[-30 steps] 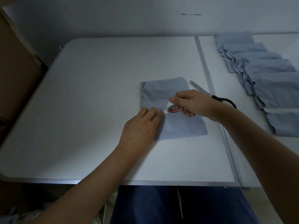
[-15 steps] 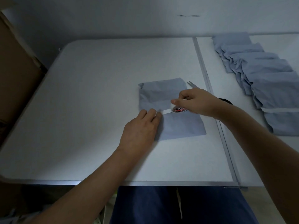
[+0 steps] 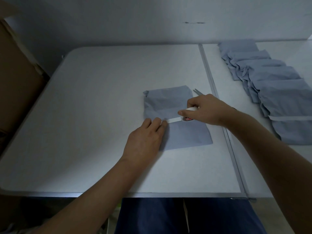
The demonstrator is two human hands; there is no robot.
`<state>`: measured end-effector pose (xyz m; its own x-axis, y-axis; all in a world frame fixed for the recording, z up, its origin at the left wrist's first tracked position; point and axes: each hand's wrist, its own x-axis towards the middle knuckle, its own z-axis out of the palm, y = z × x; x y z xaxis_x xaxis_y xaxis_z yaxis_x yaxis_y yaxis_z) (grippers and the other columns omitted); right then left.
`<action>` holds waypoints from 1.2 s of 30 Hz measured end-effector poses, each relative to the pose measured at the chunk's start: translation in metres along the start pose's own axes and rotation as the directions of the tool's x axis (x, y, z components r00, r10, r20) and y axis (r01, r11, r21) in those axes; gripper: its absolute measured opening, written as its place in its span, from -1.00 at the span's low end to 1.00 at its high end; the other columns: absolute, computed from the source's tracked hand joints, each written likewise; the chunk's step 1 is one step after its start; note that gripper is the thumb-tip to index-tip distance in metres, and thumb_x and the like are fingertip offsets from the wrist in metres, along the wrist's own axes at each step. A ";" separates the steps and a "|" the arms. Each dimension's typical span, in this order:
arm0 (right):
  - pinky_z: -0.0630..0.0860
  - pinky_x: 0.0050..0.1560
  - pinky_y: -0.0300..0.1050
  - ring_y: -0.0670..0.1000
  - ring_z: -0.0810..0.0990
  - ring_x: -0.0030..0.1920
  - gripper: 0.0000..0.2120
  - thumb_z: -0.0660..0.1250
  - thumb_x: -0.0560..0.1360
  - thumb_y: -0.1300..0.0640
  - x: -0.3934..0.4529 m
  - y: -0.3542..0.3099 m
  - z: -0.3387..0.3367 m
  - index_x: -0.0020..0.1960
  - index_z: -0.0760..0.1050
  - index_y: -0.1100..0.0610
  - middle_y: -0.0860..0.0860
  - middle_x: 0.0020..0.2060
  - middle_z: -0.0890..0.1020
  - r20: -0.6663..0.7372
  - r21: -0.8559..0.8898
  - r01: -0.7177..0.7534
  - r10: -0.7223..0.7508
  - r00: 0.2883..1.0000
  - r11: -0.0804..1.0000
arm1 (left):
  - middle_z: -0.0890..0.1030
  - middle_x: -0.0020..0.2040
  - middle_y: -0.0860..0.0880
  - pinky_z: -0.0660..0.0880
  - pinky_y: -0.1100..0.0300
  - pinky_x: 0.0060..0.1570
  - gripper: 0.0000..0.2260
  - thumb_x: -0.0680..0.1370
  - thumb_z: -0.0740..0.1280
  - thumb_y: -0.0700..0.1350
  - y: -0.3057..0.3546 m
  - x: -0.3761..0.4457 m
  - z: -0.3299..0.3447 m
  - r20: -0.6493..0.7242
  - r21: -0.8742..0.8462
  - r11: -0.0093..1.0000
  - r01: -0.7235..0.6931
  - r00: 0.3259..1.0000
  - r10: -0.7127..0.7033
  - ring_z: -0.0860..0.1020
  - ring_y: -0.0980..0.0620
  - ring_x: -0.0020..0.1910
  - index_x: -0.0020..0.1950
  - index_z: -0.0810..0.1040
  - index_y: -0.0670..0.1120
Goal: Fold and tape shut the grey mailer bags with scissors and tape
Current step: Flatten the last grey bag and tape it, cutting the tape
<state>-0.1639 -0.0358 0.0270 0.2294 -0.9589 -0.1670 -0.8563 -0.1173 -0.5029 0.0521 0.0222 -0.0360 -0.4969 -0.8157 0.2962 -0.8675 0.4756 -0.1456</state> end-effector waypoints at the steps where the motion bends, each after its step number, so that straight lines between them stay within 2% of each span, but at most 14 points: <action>1: 0.28 -0.37 -0.20 -0.08 0.40 -0.40 -0.61 0.36 0.47 -0.20 0.000 0.000 0.000 -0.22 0.53 0.14 -0.03 -0.41 0.49 0.002 -0.005 0.004 -0.004 1.000 1.000 | 0.52 -0.08 -0.01 0.13 0.23 -0.52 -0.53 0.30 0.51 -0.22 0.000 0.000 0.000 0.000 0.006 1.000 -0.001 1.000 0.001 0.48 0.01 -0.19 0.21 0.58 -0.16; 5: 0.28 -0.33 -0.16 -0.06 0.38 -0.39 -0.54 0.25 0.52 -0.22 0.000 0.003 0.001 -0.23 0.49 0.19 0.03 -0.41 0.46 0.012 -0.036 0.044 -0.043 0.999 0.998 | 0.51 -0.09 0.00 0.14 0.23 -0.51 -0.55 0.32 0.50 -0.21 0.000 0.001 -0.002 -0.009 0.004 1.000 -0.016 1.000 0.016 0.46 0.02 -0.19 0.20 0.58 -0.16; 8: 0.32 -0.28 -0.12 -0.03 0.40 -0.37 -0.48 0.17 0.57 -0.19 0.002 0.004 0.001 -0.21 0.44 0.28 0.14 -0.37 0.51 0.007 -0.001 0.050 -0.050 0.999 0.999 | 0.50 -0.07 -0.01 0.19 0.20 -0.45 -0.54 0.35 0.46 -0.20 -0.002 0.002 -0.001 -0.011 -0.013 0.999 -0.051 0.999 0.050 0.46 0.00 -0.18 0.25 0.55 -0.14; 11: 0.37 -0.33 -0.20 -0.05 0.46 -0.44 -0.56 0.13 0.61 -0.16 0.001 0.005 -0.001 -0.24 0.42 0.17 0.01 -0.47 0.50 0.058 0.110 0.002 -0.008 0.998 0.994 | 0.50 -0.06 -0.03 0.19 0.18 -0.40 -0.55 0.37 0.44 -0.21 -0.003 0.005 -0.001 -0.010 -0.014 0.997 -0.073 0.997 0.073 0.45 -0.03 -0.18 0.25 0.54 -0.14; 13: 0.38 -0.36 -0.24 -0.08 0.49 -0.47 -0.61 0.15 0.61 -0.15 0.001 0.008 0.000 -0.24 0.43 0.10 -0.03 -0.47 0.52 0.110 0.244 -0.051 0.025 0.994 0.968 | 0.50 -0.05 -0.03 0.19 0.18 -0.40 -0.52 0.36 0.44 -0.21 -0.003 0.006 -0.002 0.000 -0.021 0.996 -0.088 0.996 0.088 0.45 -0.03 -0.19 0.28 0.54 -0.11; 15: 0.43 -0.35 -0.23 -0.07 0.55 -0.42 -0.65 0.18 0.59 -0.15 0.002 0.011 0.004 -0.20 0.46 0.08 -0.03 -0.38 0.56 0.148 0.365 -0.088 0.035 0.988 0.927 | 0.48 -0.06 -0.04 0.18 0.19 -0.41 -0.45 0.34 0.42 -0.19 -0.003 0.008 -0.003 0.016 -0.026 0.993 -0.111 0.994 0.112 0.44 -0.03 -0.19 0.34 0.50 -0.06; 19: 0.48 -0.30 -0.17 -0.04 0.57 -0.35 -0.64 0.22 0.58 -0.15 0.003 0.015 0.009 -0.16 0.51 0.13 -0.04 -0.33 0.59 0.156 0.429 -0.082 0.015 0.988 0.900 | 0.49 -0.08 -0.06 0.17 0.20 -0.42 -0.41 0.30 0.44 -0.19 -0.001 0.011 -0.007 0.029 -0.016 0.993 -0.121 0.992 0.121 0.45 -0.04 -0.22 0.34 0.52 -0.02; 24: 0.38 -0.37 -0.20 -0.07 0.44 -0.46 -0.65 0.26 0.58 -0.05 0.002 0.019 0.007 -0.22 0.46 0.20 -0.10 -0.52 0.51 0.103 0.494 -0.060 0.010 0.995 0.867 | 0.47 -0.04 -0.06 0.16 0.20 -0.39 -0.37 0.28 0.47 -0.17 0.000 0.011 -0.005 0.054 0.013 0.994 -0.112 0.992 0.111 0.43 -0.04 -0.18 0.35 0.50 0.03; 27: 0.32 -0.39 -0.19 -0.04 0.38 -0.44 -0.67 0.28 0.58 -0.01 0.002 0.020 0.006 -0.24 0.45 0.21 -0.05 -0.51 0.47 0.102 0.502 -0.061 0.011 0.995 0.862 | 0.47 -0.05 -0.06 0.16 0.20 -0.40 -0.36 0.26 0.48 -0.16 0.000 0.011 -0.005 0.072 0.016 0.994 -0.110 0.992 0.108 0.43 -0.03 -0.18 0.35 0.51 0.04; 31: 0.33 -0.35 -0.13 0.01 0.39 -0.42 -0.62 0.31 0.55 -0.05 0.002 0.022 0.001 -0.23 0.47 0.26 0.09 -0.44 0.49 0.095 0.435 -0.056 0.016 0.995 0.899 | 0.46 -0.05 -0.06 0.16 0.21 -0.40 -0.33 0.23 0.50 -0.16 -0.001 0.012 -0.005 0.094 0.015 0.995 -0.102 0.990 0.100 0.42 -0.03 -0.18 0.35 0.50 0.04; 36: 0.36 -0.31 -0.15 -0.08 0.41 -0.49 -0.63 0.32 0.53 -0.10 0.002 0.022 -0.003 -0.25 0.49 0.18 0.04 -0.47 0.51 0.053 0.290 -0.042 0.028 0.998 0.956 | 0.45 -0.01 -0.06 0.19 0.20 -0.39 -0.32 0.27 0.49 -0.13 0.000 0.012 -0.006 0.142 0.015 0.996 -0.092 0.986 0.089 0.42 -0.02 -0.14 0.39 0.45 0.05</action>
<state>-0.1830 -0.0413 0.0180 0.2300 -0.9467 -0.2256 -0.6944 0.0028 -0.7196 0.0461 0.0147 -0.0273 -0.5704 -0.8084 0.1450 -0.8182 0.5438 -0.1868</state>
